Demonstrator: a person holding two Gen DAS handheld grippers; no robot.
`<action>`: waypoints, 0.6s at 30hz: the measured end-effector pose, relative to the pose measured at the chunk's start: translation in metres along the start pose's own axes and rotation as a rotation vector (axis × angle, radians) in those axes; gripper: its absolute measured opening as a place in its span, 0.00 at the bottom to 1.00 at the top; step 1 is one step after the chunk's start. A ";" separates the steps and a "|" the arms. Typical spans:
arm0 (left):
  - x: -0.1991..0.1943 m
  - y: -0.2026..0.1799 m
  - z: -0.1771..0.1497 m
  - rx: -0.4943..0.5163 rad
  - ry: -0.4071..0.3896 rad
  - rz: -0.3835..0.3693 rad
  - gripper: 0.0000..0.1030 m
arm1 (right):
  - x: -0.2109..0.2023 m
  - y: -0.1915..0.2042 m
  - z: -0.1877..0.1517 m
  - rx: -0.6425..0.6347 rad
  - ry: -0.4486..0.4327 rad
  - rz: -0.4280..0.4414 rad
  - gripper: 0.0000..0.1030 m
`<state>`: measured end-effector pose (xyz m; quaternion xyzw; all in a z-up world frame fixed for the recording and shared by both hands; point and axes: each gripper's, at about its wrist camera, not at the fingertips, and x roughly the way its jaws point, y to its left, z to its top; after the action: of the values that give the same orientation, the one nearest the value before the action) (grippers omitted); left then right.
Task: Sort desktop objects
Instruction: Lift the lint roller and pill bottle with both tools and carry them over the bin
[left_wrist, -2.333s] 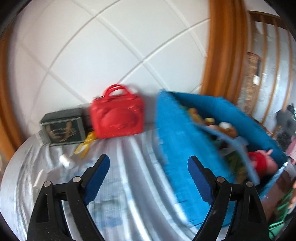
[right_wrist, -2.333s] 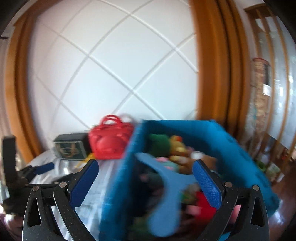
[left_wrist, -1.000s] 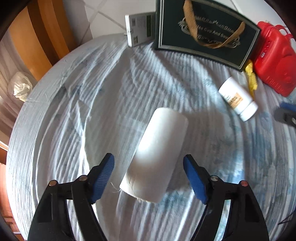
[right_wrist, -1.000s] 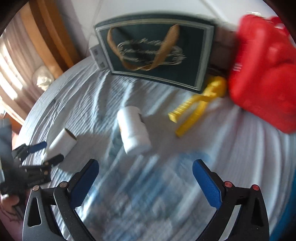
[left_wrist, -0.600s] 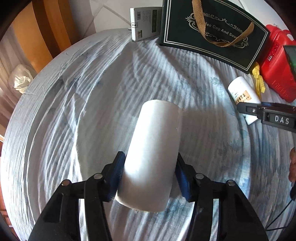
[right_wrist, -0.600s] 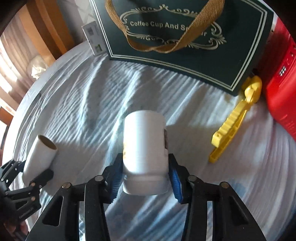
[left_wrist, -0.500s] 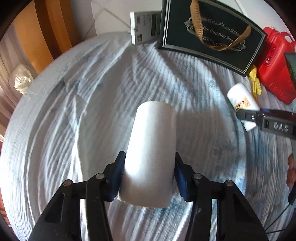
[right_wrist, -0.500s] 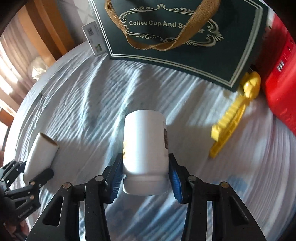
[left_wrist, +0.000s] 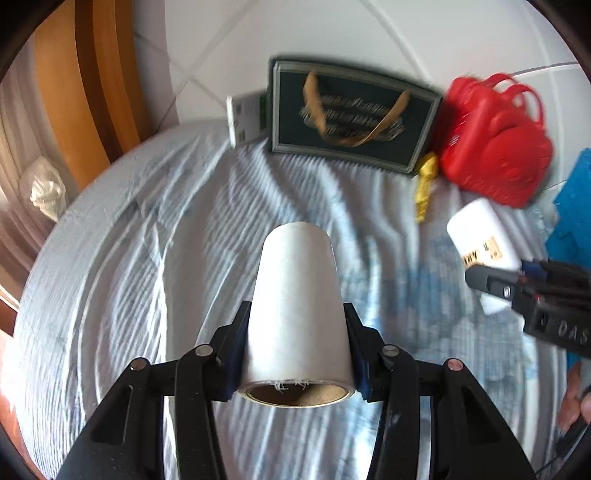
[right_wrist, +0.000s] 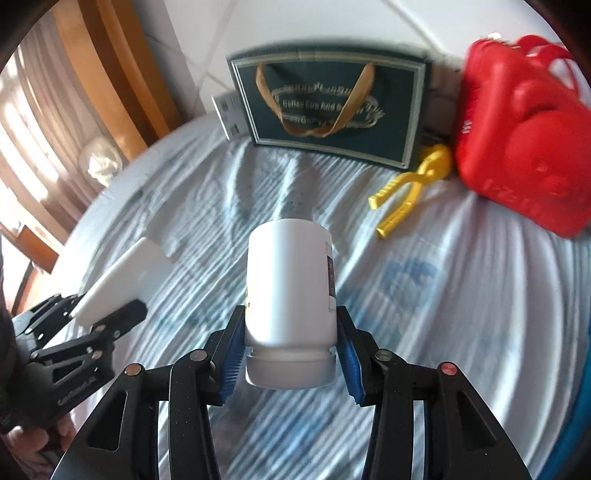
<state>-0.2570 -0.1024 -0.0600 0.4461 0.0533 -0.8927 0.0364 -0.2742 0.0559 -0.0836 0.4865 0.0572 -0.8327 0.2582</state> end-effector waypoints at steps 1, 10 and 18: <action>-0.011 -0.004 0.000 0.008 -0.018 -0.002 0.45 | -0.018 0.001 -0.006 0.006 -0.020 -0.005 0.44; -0.117 -0.047 -0.005 0.096 -0.200 -0.073 0.45 | -0.148 0.010 -0.045 0.050 -0.218 -0.047 0.44; -0.189 -0.099 -0.019 0.180 -0.313 -0.151 0.45 | -0.243 0.005 -0.081 0.090 -0.374 -0.128 0.44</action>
<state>-0.1399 0.0018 0.0856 0.2980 0.0003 -0.9525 -0.0628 -0.1133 0.1707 0.0788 0.3296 0.0019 -0.9250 0.1891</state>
